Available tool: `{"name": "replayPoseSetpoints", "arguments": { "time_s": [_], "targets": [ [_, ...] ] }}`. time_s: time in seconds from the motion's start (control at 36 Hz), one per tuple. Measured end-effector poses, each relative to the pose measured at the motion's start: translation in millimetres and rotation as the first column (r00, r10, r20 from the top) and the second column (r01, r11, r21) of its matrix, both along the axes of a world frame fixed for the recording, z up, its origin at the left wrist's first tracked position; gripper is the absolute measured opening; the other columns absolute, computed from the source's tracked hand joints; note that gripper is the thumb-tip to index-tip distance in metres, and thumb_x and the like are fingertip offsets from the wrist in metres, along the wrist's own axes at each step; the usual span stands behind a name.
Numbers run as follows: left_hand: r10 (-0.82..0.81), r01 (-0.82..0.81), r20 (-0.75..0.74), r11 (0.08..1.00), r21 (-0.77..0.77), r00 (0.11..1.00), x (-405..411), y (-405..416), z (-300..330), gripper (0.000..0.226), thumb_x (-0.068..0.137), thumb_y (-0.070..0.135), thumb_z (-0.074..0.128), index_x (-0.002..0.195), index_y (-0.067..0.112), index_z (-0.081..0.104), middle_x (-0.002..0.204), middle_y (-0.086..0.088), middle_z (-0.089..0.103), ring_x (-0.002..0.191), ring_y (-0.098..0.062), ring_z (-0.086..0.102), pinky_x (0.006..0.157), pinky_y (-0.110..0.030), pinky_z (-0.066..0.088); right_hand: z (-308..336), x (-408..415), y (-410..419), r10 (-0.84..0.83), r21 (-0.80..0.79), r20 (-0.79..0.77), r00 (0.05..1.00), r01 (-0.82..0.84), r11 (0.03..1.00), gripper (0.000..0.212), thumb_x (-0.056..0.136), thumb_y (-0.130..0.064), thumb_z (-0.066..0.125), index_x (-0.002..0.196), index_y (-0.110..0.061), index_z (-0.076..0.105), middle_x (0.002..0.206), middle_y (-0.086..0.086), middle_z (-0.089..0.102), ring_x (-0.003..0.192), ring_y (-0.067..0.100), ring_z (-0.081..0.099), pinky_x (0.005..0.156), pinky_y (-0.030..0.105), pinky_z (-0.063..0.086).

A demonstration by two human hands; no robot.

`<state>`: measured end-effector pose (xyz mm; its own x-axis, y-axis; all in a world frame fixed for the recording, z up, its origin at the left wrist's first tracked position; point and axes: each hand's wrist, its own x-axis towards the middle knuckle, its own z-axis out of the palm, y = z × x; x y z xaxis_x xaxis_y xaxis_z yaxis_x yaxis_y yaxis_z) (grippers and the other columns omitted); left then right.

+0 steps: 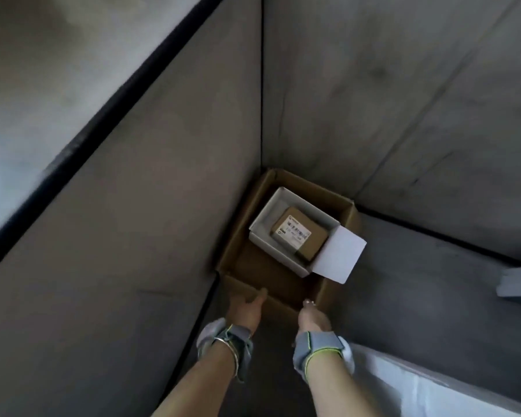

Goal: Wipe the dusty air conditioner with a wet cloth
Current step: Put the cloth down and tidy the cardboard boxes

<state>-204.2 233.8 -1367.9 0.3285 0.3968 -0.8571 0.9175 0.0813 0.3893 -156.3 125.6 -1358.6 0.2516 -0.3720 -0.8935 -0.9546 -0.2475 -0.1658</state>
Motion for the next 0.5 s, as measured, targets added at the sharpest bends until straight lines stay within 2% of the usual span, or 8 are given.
{"name": "replayPoseSetpoints", "arguments": {
  "time_s": [0.08, 0.17, 0.22, 0.28, 0.36, 0.42, 0.47, 0.5],
  "targets": [
    [-0.009, 0.009, 0.002, 1.0, -0.008, 1.0, 11, 8, -24, 0.067, 0.084, 0.05, 0.058, 0.134, 0.006, 0.048, 0.13, -0.021, 0.053, 0.115, -0.034, 0.054, 0.093, -0.042, 0.049, -32, -2, -5, -0.049, 0.071, -0.044, 0.998, 0.052, 0.996, 0.062, 0.094, -0.046, 0.04, 0.122, 0.008, 0.052, 0.117, 0.023, 0.054, 0.114, 0.039, 0.052, 0.1, 0.045, 0.041],
    [0.137, -0.14, -0.03, 0.986, -0.091, 0.99, 23, 11, -49, 0.056, 0.083, 0.05, 0.06, 0.121, 0.009, 0.054, 0.119, -0.012, 0.056, 0.1, -0.031, 0.056, 0.07, -0.034, 0.054, -72, -2, -10, -0.134, 0.207, -0.036, 0.99, 0.138, 0.969, 0.051, 0.094, -0.042, 0.042, 0.122, -0.002, 0.051, 0.11, 0.018, 0.051, 0.113, 0.041, 0.053, 0.095, 0.051, 0.046],
    [0.195, -0.204, -0.077, 0.971, -0.122, 0.978, 25, 12, -66, 0.058, 0.079, 0.057, 0.061, 0.11, 0.009, 0.056, 0.112, -0.01, 0.057, 0.095, -0.03, 0.058, 0.067, -0.035, 0.055, -82, -4, -14, -0.305, 0.257, -0.076, 0.949, 0.314, 0.914, 0.032, 0.094, -0.035, 0.048, 0.112, -0.008, 0.049, 0.105, 0.017, 0.046, 0.109, 0.043, 0.053, 0.087, 0.051, 0.049],
    [0.249, -0.256, -0.07, 0.958, -0.13, 0.966, 25, 11, -76, 0.056, 0.083, 0.048, 0.062, 0.116, 0.003, 0.055, 0.117, -0.014, 0.058, 0.101, -0.034, 0.058, 0.063, -0.036, 0.053, -92, -6, -17, -0.461, 0.303, -0.081, 0.884, 0.462, 0.833, 0.024, 0.094, -0.021, 0.051, 0.114, -0.009, 0.046, 0.105, 0.018, 0.046, 0.103, 0.042, 0.054, 0.075, 0.049, 0.053],
    [0.394, -0.393, -0.024, 0.906, -0.156, 0.919, 26, 6, -88, 0.043, 0.09, 0.021, 0.059, 0.125, -0.003, 0.05, 0.128, -0.019, 0.052, 0.112, -0.038, 0.053, 0.071, -0.037, 0.052, -100, -9, -19, -0.608, 0.367, -0.059, 0.792, 0.583, 0.725, 0.024, 0.091, -0.004, 0.05, 0.115, -0.003, 0.047, 0.105, 0.018, 0.047, 0.1, 0.037, 0.051, 0.053, 0.044, 0.055],
    [0.484, -0.471, 0.022, 0.859, -0.201, 0.875, 29, 6, -83, 0.036, 0.091, 0.009, 0.054, 0.125, -0.003, 0.049, 0.13, -0.02, 0.049, 0.116, -0.039, 0.049, 0.078, -0.038, 0.05, -93, -4, -17, -0.674, 0.347, -0.053, 0.737, 0.647, 0.68, 0.015, 0.09, 0.002, 0.05, 0.104, -0.002, 0.047, 0.105, 0.019, 0.048, 0.104, 0.038, 0.052, 0.05, 0.042, 0.055],
    [0.535, -0.513, 0.044, 0.828, -0.226, 0.844, 32, 6, -71, 0.037, 0.091, 0.003, 0.053, 0.126, -0.003, 0.047, 0.132, -0.021, 0.048, 0.118, -0.04, 0.047, 0.079, -0.04, 0.05, -80, 0, -19, -0.656, 0.346, -0.025, 0.754, 0.622, 0.702, 0.017, 0.09, 0.005, 0.046, 0.107, 0.0, 0.047, 0.103, 0.021, 0.049, 0.096, 0.037, 0.053, 0.054, 0.041, 0.056],
    [0.549, -0.527, 0.04, 0.818, -0.229, 0.835, 32, 5, -68, 0.037, 0.09, 0.002, 0.053, 0.126, -0.004, 0.046, 0.132, -0.022, 0.047, 0.119, -0.04, 0.047, 0.079, -0.041, 0.05, -77, -1, -19, -0.595, 0.378, -0.018, 0.804, 0.556, 0.74, 0.026, 0.093, 0.006, 0.039, 0.118, 0.001, 0.044, 0.097, 0.02, 0.05, 0.086, 0.035, 0.052, 0.051, 0.036, 0.057]
  ]
}}
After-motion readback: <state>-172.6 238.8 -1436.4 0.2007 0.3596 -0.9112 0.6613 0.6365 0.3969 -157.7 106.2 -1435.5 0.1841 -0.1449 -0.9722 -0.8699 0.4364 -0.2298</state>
